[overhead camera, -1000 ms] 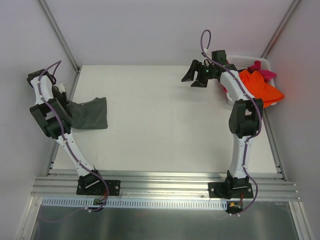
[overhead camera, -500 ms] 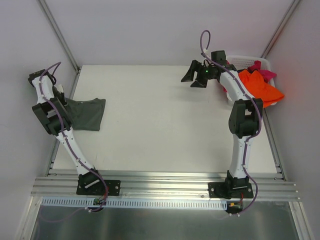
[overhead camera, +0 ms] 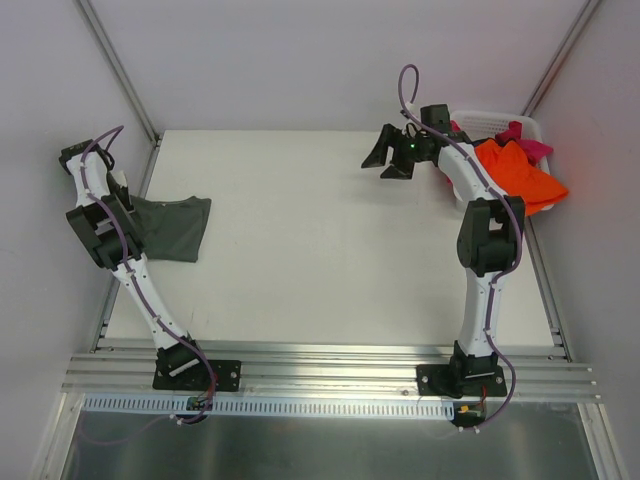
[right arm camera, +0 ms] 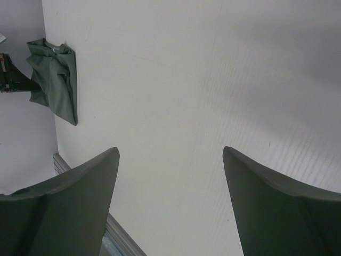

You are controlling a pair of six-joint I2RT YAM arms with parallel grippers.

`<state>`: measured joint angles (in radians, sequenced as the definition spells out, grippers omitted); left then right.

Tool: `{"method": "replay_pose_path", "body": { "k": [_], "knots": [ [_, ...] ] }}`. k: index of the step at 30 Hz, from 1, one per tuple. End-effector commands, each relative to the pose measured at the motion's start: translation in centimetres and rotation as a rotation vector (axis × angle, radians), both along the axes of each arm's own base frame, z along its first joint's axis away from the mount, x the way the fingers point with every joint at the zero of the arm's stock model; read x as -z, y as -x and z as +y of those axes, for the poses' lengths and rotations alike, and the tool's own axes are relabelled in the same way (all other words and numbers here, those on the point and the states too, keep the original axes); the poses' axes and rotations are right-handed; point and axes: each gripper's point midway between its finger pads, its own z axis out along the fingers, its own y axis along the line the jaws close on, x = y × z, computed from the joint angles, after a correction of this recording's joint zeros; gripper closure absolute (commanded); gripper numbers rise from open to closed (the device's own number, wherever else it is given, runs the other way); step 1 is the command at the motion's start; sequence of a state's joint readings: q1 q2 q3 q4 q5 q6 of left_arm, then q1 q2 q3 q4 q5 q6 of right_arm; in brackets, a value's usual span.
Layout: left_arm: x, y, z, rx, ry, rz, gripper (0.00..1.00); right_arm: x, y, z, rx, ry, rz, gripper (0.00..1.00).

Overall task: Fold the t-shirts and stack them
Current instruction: Put the neatly folded tshirt into the corner of the board with the left arm

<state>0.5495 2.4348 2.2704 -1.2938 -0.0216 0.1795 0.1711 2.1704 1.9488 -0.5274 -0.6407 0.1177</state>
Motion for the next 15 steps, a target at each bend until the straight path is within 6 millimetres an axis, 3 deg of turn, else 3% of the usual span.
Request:
{"method": "replay_pose_path", "body": {
  "k": [1,15],
  "knots": [
    [-0.8,-0.1,1.3,-0.028,-0.065,0.000,1.00,-2.2,0.0,0.7,-0.022,-0.010,-0.067,0.17],
    [-1.5,-0.1,3.4,-0.042,-0.205,0.017,1.00,-2.1,-0.2,1.0,-0.024,-0.014,-0.068,0.17]
  ]
}}
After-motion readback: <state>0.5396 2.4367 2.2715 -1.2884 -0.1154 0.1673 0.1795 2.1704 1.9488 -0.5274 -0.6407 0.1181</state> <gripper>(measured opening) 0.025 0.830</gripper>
